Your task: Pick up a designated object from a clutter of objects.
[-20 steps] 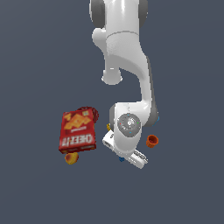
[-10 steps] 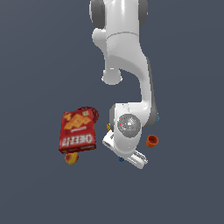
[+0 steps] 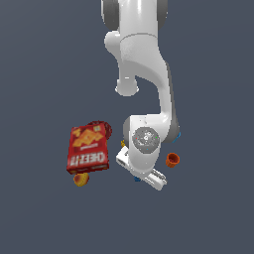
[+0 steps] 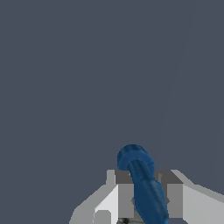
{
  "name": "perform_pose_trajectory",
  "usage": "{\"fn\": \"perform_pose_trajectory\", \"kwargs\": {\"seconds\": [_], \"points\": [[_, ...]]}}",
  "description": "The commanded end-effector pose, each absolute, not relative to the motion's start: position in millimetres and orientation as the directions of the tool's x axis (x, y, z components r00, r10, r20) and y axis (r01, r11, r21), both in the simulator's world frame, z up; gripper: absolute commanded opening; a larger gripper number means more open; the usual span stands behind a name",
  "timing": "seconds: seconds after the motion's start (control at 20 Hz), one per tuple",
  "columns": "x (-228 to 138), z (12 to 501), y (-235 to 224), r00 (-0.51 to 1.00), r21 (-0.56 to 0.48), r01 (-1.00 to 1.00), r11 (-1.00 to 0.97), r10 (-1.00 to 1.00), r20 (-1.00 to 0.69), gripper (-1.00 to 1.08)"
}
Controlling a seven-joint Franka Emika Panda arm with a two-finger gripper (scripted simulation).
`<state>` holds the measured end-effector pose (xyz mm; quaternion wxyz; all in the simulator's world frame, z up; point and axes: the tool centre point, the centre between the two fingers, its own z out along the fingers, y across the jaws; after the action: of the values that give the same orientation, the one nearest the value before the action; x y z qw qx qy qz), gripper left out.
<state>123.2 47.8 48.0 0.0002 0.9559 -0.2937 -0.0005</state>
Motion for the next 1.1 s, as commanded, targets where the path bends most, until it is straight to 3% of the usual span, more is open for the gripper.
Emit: {"fn": "perform_pose_trajectory", "kwargs": {"seconds": [0.0,0.45,1.05], "points": [[121,55,46,0.827,0.0,-0.562,-0.827,-0.562,0.0,-1.0],[98,99,36,0.827,0.0,-0.562,-0.827,-0.562,0.0,-1.0],[48,197,13,0.827,-0.001,-0.562,-0.827,-0.562,-0.001,-1.0]]}}
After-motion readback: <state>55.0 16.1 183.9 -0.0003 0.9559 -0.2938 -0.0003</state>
